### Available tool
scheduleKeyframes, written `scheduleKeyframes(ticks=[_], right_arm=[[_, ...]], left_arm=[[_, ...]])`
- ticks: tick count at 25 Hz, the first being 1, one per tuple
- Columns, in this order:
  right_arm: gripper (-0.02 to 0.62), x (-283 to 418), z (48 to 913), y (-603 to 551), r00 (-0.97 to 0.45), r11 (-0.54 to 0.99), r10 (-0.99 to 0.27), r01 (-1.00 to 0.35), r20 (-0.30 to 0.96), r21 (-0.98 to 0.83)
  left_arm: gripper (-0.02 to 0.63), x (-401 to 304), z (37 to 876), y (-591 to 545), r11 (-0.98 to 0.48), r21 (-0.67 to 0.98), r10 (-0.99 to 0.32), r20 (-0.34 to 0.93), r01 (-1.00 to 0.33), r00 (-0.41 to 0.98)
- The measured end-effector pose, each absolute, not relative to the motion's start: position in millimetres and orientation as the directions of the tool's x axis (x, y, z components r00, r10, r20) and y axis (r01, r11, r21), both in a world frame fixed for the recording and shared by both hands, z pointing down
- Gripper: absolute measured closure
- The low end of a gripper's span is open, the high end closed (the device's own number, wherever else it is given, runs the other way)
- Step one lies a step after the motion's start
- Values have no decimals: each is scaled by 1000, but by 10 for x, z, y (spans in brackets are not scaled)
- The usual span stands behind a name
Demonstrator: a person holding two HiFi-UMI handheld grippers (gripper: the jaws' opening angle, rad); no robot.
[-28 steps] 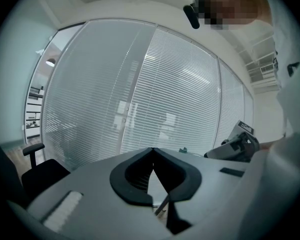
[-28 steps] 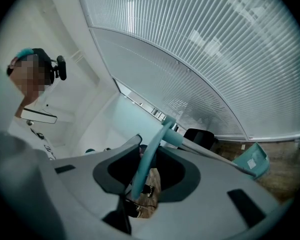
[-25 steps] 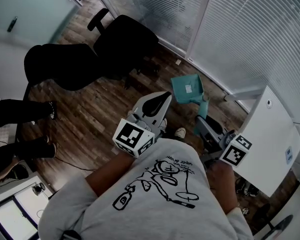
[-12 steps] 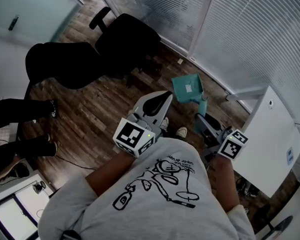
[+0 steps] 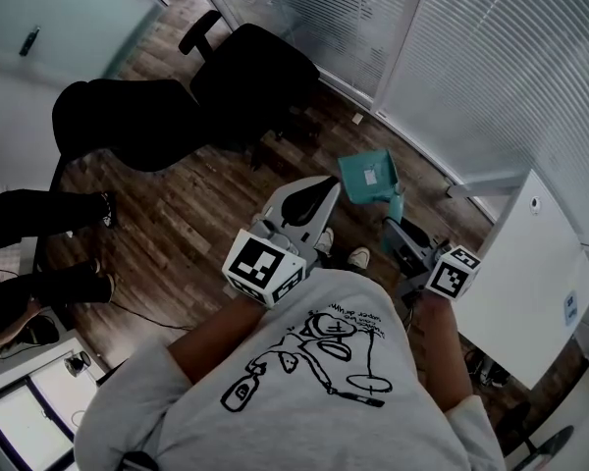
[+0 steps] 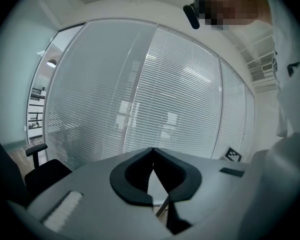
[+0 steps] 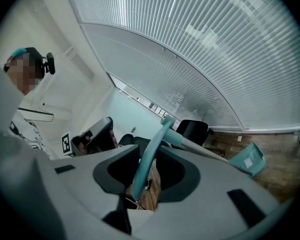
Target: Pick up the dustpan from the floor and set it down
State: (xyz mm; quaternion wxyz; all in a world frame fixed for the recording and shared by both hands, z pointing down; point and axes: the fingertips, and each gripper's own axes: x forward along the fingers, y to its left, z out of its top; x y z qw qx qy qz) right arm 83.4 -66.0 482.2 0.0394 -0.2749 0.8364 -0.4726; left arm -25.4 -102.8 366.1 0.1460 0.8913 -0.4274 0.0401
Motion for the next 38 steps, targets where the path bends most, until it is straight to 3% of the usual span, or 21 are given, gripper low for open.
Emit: scheduleKeyframes(ticks=[24,38], right_arm=[[502,888,5924,-801,-864,361,-451,-405,222,-840],[508,935,6682,-896,-844,261,-457,-429,281,-865]], left_arm=[[604,-291,3701,-982,-578,226,-759,205,-784,618],[604,-334,3751,-915,-563,221,-763,230,-796,604]])
